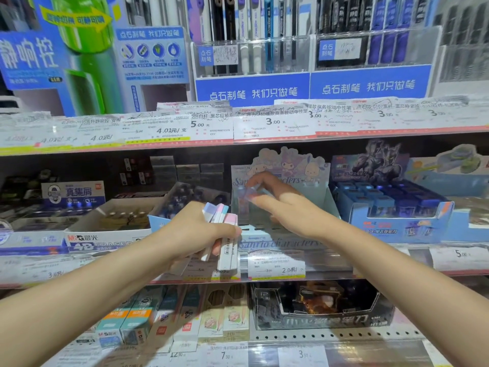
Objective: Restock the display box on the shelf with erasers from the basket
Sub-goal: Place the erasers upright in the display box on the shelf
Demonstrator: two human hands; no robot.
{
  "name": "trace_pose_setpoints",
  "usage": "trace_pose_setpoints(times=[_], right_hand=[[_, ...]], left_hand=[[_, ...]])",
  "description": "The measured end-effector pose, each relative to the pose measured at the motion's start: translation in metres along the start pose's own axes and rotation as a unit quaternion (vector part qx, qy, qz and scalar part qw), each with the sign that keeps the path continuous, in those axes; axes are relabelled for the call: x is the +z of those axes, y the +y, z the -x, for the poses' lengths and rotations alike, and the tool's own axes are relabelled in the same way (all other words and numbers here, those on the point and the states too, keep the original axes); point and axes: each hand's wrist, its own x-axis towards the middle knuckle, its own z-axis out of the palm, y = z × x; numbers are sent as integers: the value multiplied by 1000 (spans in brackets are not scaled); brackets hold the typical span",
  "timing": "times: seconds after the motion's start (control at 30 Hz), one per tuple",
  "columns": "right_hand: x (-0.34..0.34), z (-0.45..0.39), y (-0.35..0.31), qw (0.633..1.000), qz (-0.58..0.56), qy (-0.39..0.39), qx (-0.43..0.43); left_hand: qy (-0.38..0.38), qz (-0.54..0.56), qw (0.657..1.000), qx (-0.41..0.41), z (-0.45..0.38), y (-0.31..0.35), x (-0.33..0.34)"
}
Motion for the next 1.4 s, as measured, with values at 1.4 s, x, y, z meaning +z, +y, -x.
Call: trace_pose_setpoints(times=[1.4], right_hand=[[-6,-18,1,992,88,91,9]], left_hand=[[-43,1,999,-14,-1,-3,-4]])
